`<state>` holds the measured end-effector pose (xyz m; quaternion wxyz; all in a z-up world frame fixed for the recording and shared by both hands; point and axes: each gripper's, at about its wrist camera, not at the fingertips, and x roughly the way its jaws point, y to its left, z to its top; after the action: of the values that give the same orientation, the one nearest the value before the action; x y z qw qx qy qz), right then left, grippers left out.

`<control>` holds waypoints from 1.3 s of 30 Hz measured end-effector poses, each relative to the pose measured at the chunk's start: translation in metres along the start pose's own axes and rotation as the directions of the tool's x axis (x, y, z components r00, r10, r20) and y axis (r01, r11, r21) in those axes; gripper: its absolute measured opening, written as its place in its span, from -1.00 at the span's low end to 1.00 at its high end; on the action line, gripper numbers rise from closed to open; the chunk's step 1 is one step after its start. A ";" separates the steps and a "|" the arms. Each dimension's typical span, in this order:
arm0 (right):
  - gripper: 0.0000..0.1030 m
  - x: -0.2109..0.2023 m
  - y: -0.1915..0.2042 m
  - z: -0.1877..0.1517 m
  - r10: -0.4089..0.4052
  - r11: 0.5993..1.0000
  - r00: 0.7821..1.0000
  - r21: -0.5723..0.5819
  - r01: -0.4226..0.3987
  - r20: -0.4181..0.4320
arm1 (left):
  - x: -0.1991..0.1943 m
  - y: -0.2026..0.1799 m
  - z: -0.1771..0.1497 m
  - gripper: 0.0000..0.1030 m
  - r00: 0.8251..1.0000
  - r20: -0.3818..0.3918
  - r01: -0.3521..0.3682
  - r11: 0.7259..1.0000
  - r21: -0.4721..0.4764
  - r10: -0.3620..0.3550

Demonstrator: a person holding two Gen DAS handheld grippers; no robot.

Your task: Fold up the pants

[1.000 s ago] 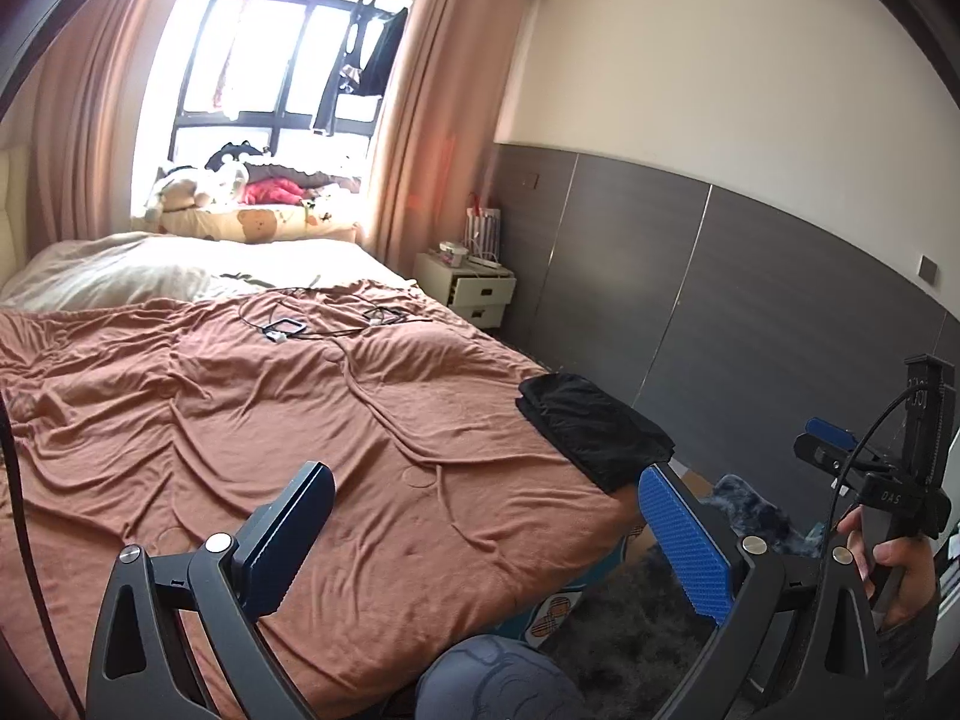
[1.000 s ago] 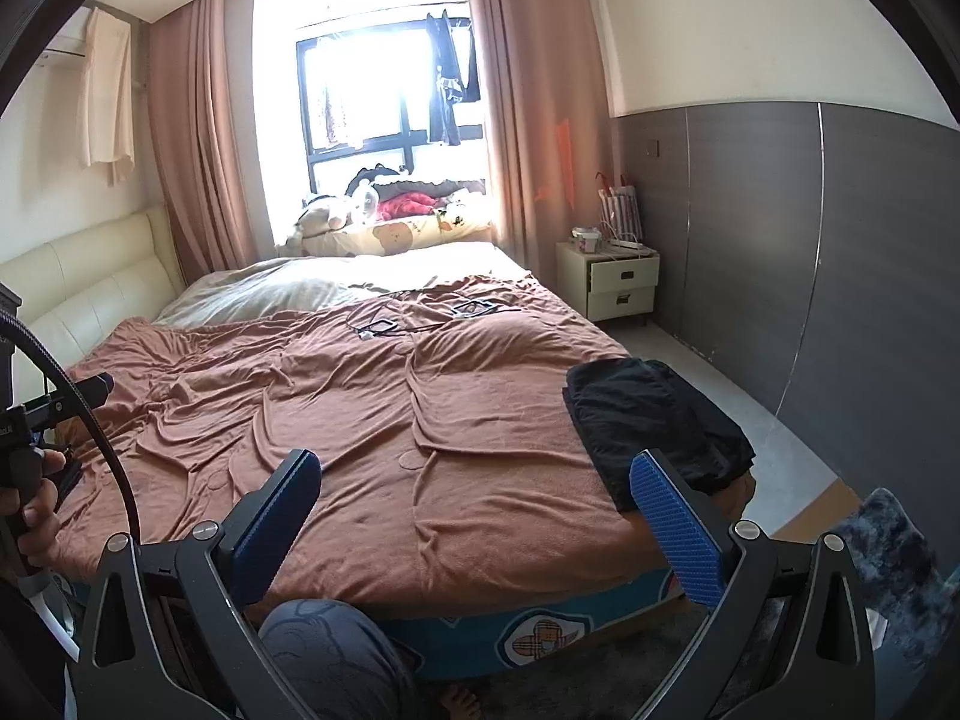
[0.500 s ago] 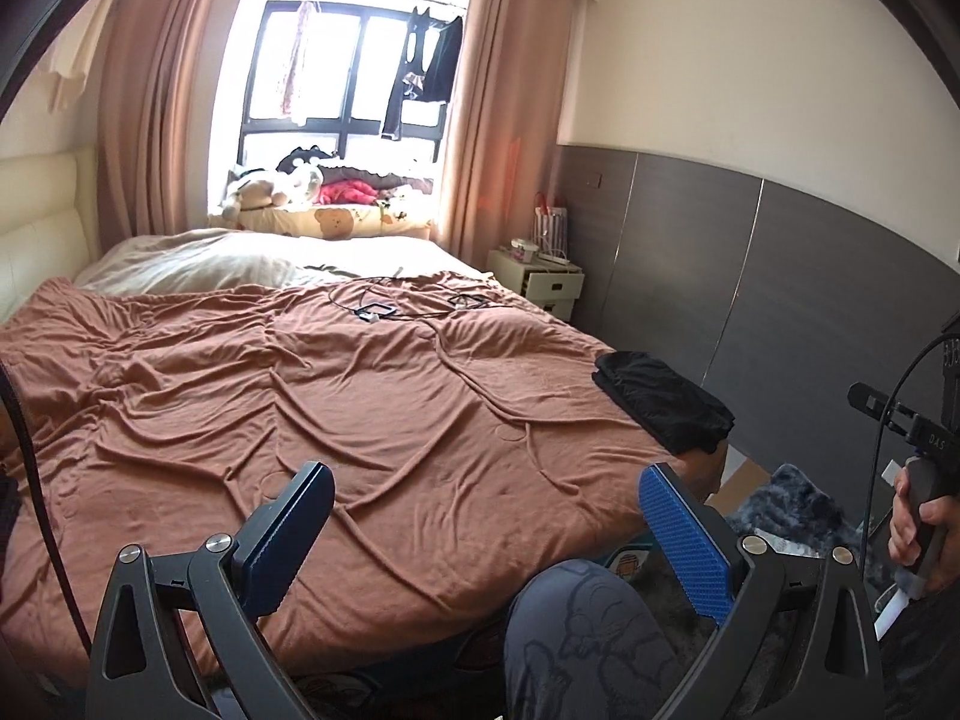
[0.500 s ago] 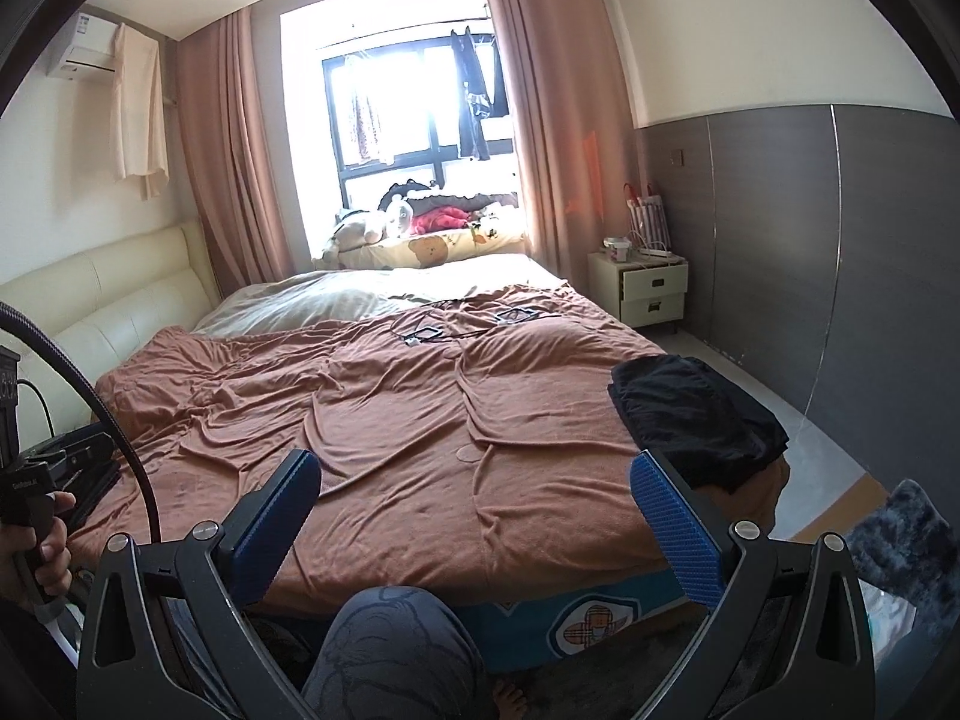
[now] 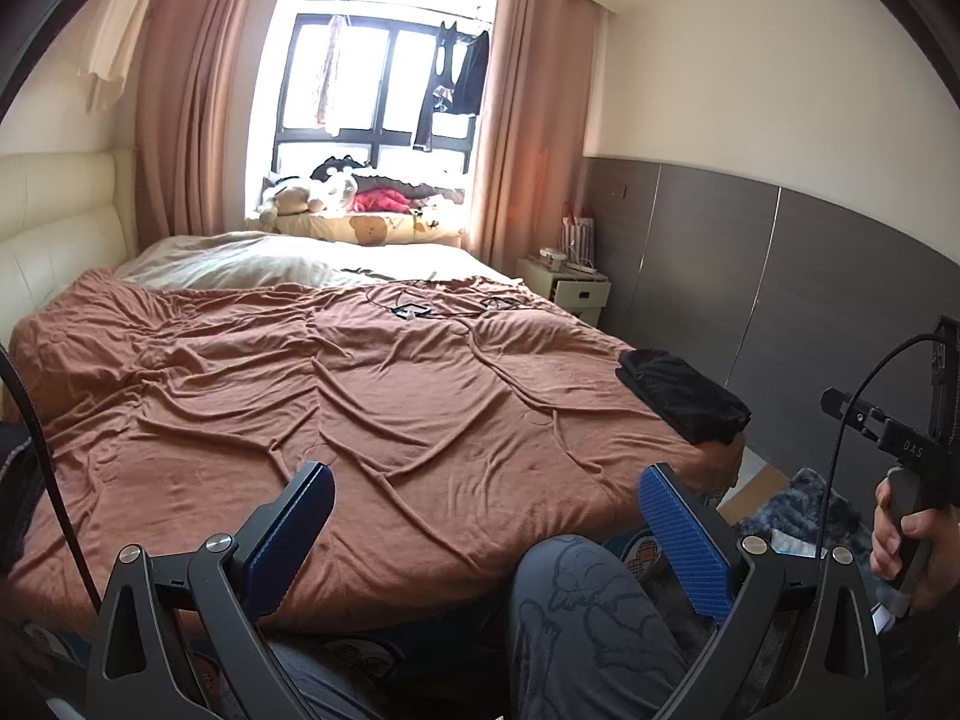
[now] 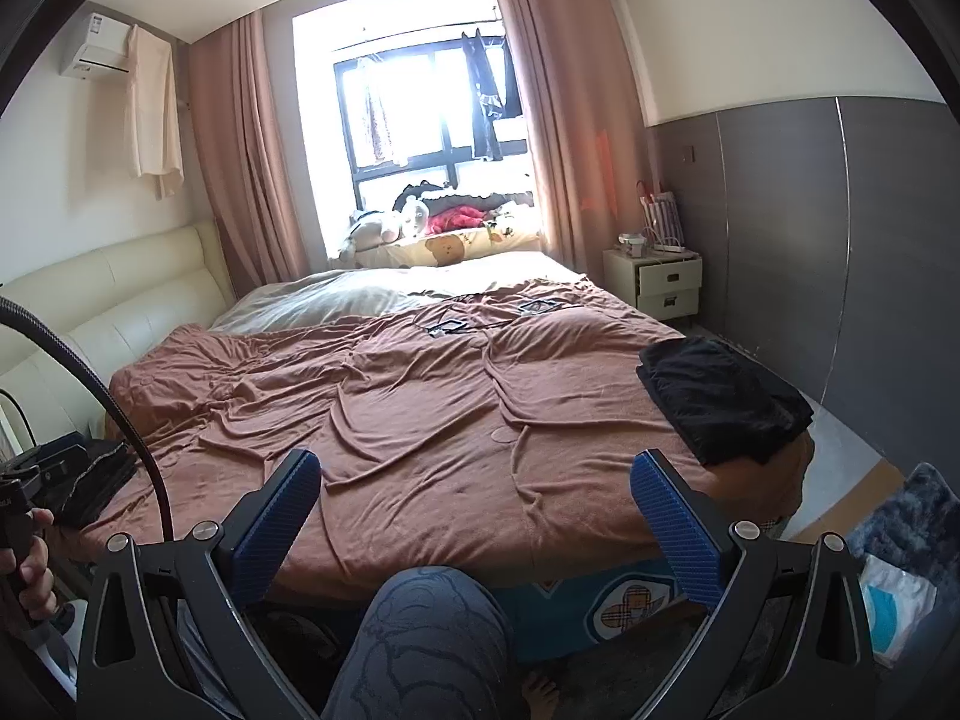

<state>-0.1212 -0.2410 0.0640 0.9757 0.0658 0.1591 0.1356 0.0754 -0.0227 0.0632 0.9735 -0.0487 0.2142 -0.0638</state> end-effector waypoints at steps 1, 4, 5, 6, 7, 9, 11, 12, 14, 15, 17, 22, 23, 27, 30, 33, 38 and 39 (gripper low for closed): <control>1.00 0.002 0.001 -0.002 -0.003 1.000 1.000 0.001 0.003 -0.004 | -0.001 0.000 -0.004 0.99 1.000 0.003 -0.008 1.000 0.000 0.008; 1.00 0.005 0.007 -0.010 -0.007 1.000 1.000 -0.003 0.007 -0.002 | -0.001 0.000 -0.014 0.99 1.000 0.010 -0.025 1.000 0.007 0.025; 1.00 0.004 0.011 -0.012 -0.009 1.000 1.000 -0.001 0.009 -0.005 | 0.000 0.000 -0.018 0.99 1.000 0.006 -0.024 1.000 0.003 0.024; 1.00 0.006 0.013 -0.016 -0.010 1.000 1.000 -0.001 0.010 -0.012 | 0.000 0.000 -0.021 0.99 1.000 0.004 -0.023 1.000 0.000 0.023; 1.00 0.007 0.015 -0.019 -0.011 1.000 1.000 -0.003 0.011 -0.018 | 0.001 0.000 -0.025 0.99 1.000 0.004 -0.020 1.000 -0.004 0.020; 1.00 0.006 0.021 -0.026 -0.025 1.000 0.999 -0.016 0.024 -0.021 | 0.003 0.000 -0.031 0.99 1.000 0.003 -0.023 1.000 -0.009 0.023; 1.00 0.003 0.027 -0.032 -0.045 0.999 0.999 -0.027 0.044 -0.010 | 0.004 0.000 -0.037 0.99 1.000 0.001 -0.019 1.000 -0.013 0.019; 1.00 0.002 0.028 -0.034 -0.054 0.998 0.999 -0.027 0.054 -0.004 | 0.004 0.000 -0.040 0.99 1.000 0.005 -0.019 1.000 -0.011 0.019; 1.00 0.001 0.031 -0.038 -0.061 0.998 0.998 -0.028 0.061 0.002 | 0.002 -0.002 -0.044 0.99 1.000 0.008 -0.025 1.000 -0.006 0.025; 1.00 0.000 0.032 -0.039 -0.068 0.997 0.998 -0.030 0.068 0.007 | 0.002 -0.003 -0.046 0.99 1.000 0.008 -0.025 1.000 0.000 0.025; 1.00 0.000 0.036 -0.042 -0.067 0.997 0.998 -0.032 0.068 0.002 | 0.002 -0.005 -0.049 0.99 0.999 0.001 -0.038 0.999 0.014 0.038; 1.00 -0.001 0.044 -0.051 -0.047 0.999 0.999 -0.014 0.047 -0.002 | 0.001 -0.006 -0.054 0.99 0.999 -0.007 -0.037 0.999 0.016 0.037; 1.00 -0.003 0.044 -0.054 -0.049 0.999 0.999 -0.009 0.049 0.005 | 0.000 -0.006 -0.055 0.99 0.999 -0.003 -0.043 0.999 0.015 0.043; 1.00 -0.002 0.045 -0.058 -0.045 0.999 0.999 -0.018 0.045 0.000 | -0.004 -0.005 -0.055 0.99 0.999 0.007 -0.053 0.998 0.016 0.053; 1.00 -0.003 0.046 -0.058 -0.049 0.999 0.999 -0.025 0.049 -0.003 | -0.006 -0.005 -0.055 0.99 0.999 0.007 -0.049 0.999 0.012 0.048; 1.00 -0.002 0.047 -0.058 -0.043 0.999 0.999 -0.025 0.042 -0.014 | -0.007 -0.005 -0.055 0.99 0.999 0.011 -0.051 0.999 0.009 0.051; 1.00 -0.004 0.050 -0.058 -0.045 0.998 0.999 -0.034 0.044 -0.014 | -0.008 -0.005 -0.056 0.99 0.999 0.011 -0.049 0.999 0.005 0.049; 1.00 -0.005 0.051 -0.059 -0.047 0.998 0.999 -0.037 0.046 -0.014 | -0.008 -0.005 -0.057 0.99 0.999 0.011 -0.050 0.999 0.004 0.050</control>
<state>-0.1571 -0.1892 0.0186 0.9784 0.0433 0.1655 0.1163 0.0438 -0.0301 0.0158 0.9760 -0.0419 0.2098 -0.0397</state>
